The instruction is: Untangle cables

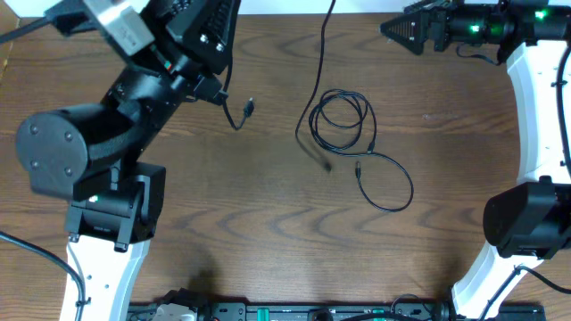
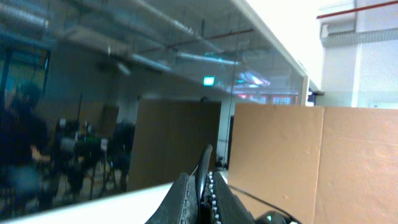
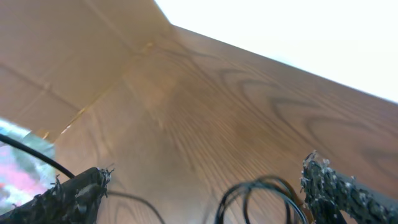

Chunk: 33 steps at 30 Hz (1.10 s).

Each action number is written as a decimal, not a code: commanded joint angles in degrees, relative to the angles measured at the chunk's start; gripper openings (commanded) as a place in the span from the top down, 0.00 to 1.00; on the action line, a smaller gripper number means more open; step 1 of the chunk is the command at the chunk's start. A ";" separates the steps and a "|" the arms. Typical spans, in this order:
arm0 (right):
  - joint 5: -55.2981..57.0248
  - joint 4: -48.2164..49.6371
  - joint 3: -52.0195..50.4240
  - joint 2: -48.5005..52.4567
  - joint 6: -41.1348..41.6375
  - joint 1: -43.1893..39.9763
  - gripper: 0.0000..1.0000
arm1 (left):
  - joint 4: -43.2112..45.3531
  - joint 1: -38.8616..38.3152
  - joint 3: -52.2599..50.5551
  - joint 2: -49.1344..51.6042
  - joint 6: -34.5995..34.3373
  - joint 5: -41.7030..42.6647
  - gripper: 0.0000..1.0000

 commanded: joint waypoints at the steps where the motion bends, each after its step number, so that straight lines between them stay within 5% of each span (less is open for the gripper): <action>1: -8.87 1.51 0.07 -0.39 -5.01 1.73 0.01 | -1.60 0.31 1.38 0.22 -1.20 0.59 0.93; 11: -29.81 2.69 0.07 -0.39 -12.57 3.85 0.01 | -2.10 0.31 1.38 0.20 -1.22 0.61 0.92; 24: -25.70 2.43 0.04 -0.39 -12.81 14.93 0.02 | -4.59 0.31 1.38 0.20 -1.42 0.61 0.93; 27: -20.87 2.75 0.04 -0.39 -12.61 16.76 0.22 | -5.14 0.31 1.38 0.20 -1.40 0.61 0.92; 29: -15.82 3.78 0.04 -0.39 -10.14 17.75 0.65 | -5.20 0.31 1.38 0.20 -1.40 0.61 0.92; 31: -9.90 5.92 0.04 -0.39 -5.46 18.67 0.93 | -5.38 0.31 1.38 0.20 -1.42 0.61 0.92; 33: -3.50 8.79 0.04 -0.39 0.00 19.28 0.99 | -5.84 0.31 1.38 0.20 -1.40 0.61 0.93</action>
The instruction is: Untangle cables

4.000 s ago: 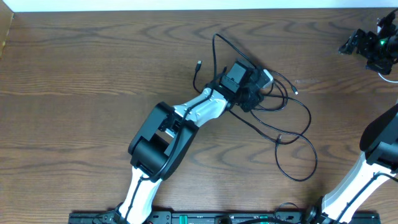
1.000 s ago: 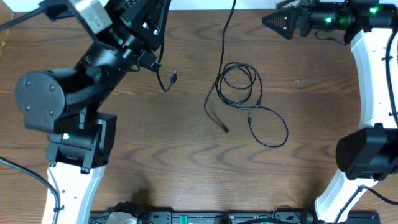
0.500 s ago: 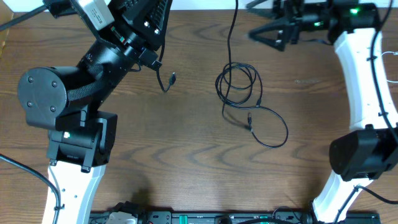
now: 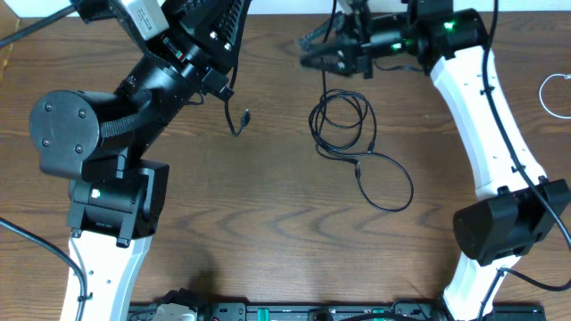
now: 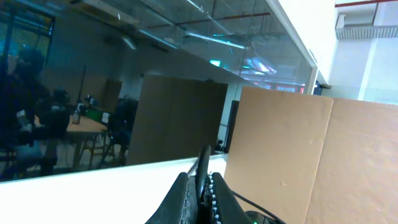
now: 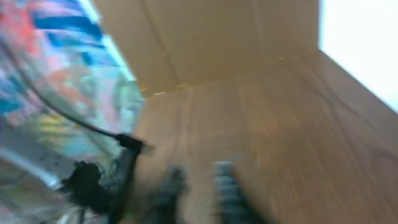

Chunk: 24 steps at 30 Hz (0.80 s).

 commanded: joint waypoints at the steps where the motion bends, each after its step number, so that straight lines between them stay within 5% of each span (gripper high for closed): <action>1: 14.88 3.26 0.09 -0.39 10.84 1.22 0.99 | -0.92 0.31 1.38 -0.42 -0.31 0.59 0.92; 9: 39.52 5.07 0.13 -4.70 22.34 -3.23 0.99 | -13.35 0.31 1.36 -0.28 7.02 -1.09 0.91; 17: 51.30 5.66 2.03 -13.81 31.87 -18.27 0.99 | -28.81 0.31 1.31 3.43 8.68 -10.32 0.27; 24: 49.75 2.23 2.01 -15.10 36.22 -37.16 0.99 | -33.90 0.31 1.31 7.89 9.20 -10.45 0.21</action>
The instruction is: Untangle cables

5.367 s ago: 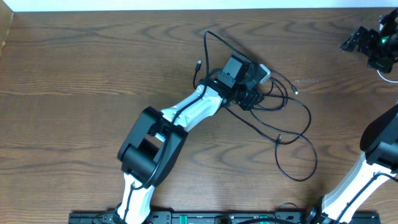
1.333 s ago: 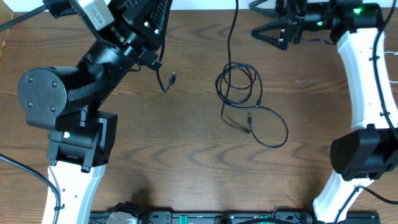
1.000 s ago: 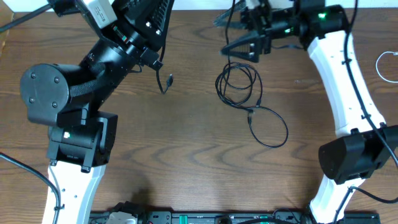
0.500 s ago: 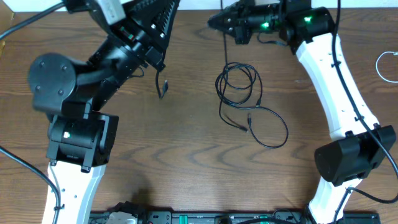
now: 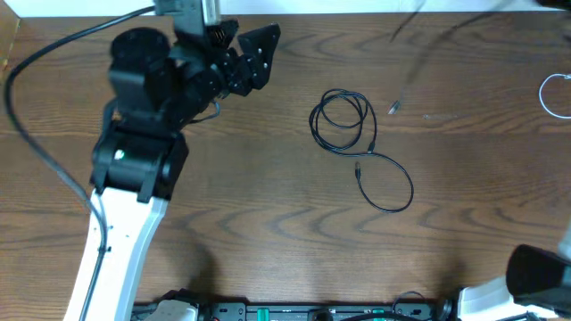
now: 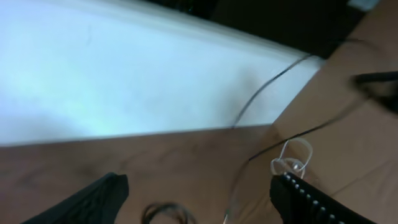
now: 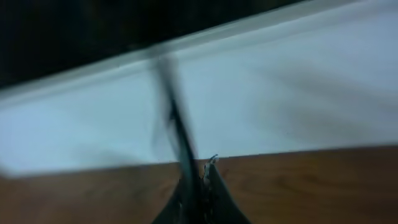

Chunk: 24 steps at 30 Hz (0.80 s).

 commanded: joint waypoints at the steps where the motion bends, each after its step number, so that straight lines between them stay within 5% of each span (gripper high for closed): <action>1: 0.35 -2.67 0.39 0.66 3.37 -6.86 0.99 | -0.74 0.31 0.98 0.90 1.20 -1.09 0.21; 20: 12.09 -5.68 0.28 16.79 -2.89 -20.04 0.98 | -2.21 0.28 0.98 1.09 1.20 -1.09 0.21; 21: 12.22 -5.35 0.28 17.55 -2.69 -20.55 0.87 | -2.36 0.28 0.94 1.09 1.20 -1.11 0.21; 24: 12.15 -5.40 0.28 19.10 -1.55 -22.10 0.07 | -2.40 0.24 0.76 1.16 1.22 -1.11 0.21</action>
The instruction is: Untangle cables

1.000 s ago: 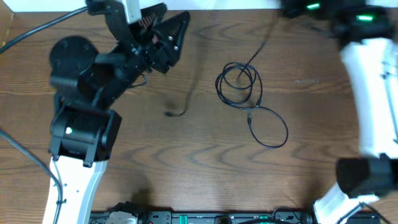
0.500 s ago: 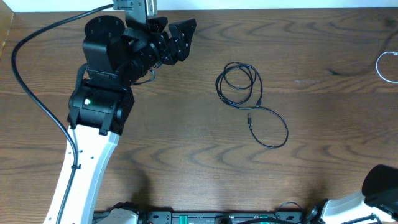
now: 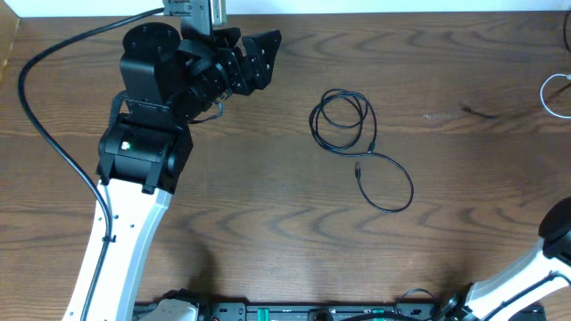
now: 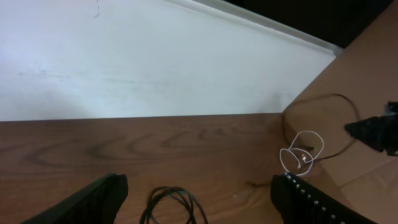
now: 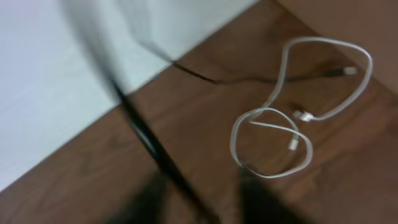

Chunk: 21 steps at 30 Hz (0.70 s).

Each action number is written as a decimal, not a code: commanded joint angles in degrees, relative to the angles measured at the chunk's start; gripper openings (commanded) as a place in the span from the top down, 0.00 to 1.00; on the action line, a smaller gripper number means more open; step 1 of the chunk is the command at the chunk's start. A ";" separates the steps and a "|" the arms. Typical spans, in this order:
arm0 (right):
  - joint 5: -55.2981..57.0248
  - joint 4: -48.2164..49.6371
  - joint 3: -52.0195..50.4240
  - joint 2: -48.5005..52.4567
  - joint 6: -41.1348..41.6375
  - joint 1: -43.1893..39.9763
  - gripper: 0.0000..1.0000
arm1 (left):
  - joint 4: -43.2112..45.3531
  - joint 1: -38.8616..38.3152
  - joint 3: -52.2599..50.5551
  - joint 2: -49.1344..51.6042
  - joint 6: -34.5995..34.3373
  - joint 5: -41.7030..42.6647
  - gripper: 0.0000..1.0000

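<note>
A black cable (image 3: 343, 120) lies coiled mid-table, its tail looping to the right; the left wrist view shows its top (image 4: 174, 208). My left gripper (image 3: 259, 58) hangs open and empty over the far left, fingers (image 4: 93, 199) wide apart. A second black cable (image 4: 323, 99) loops at the far right by a white cable (image 4: 303, 152). My right gripper (image 4: 373, 132) is beside them. In its own blurred view the jaws (image 5: 208, 205) look apart, with the black cable (image 5: 134, 115) running between them.
The white cable (image 5: 292, 143) lies coiled near the table's right edge (image 3: 558, 89). A white wall runs along the far edge, and cardboard stands at the far right corner (image 4: 373, 74). The right arm's base (image 3: 553, 241) shows at the lower right.
The right gripper was shut on the second black cable, which hung over the table's upper right. Now it is beside the white cable with its jaws apart. The left arm has hardly moved.
First my left gripper was shut and raised at the far left with a cable end dangling, the right one open at the far right. Then the right gripper was at the cable's top-centre stretch. Later the left stood open, the right shut on the cable, now at the far right.
</note>
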 commanded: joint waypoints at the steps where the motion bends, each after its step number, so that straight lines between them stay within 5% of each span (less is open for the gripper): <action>1: 1.84 -0.63 0.17 0.83 1.18 -2.23 0.01 | -0.11 0.24 0.76 -0.37 1.20 -0.48 0.21; 14: 7.39 -13.20 0.20 -1.03 7.23 -2.86 0.01 | -5.22 -0.20 0.66 4.85 1.42 0.39 0.21; 21: -6.64 -18.80 0.17 -1.07 -1.36 -0.94 0.01 | -7.02 -5.31 0.63 9.97 3.63 0.39 0.21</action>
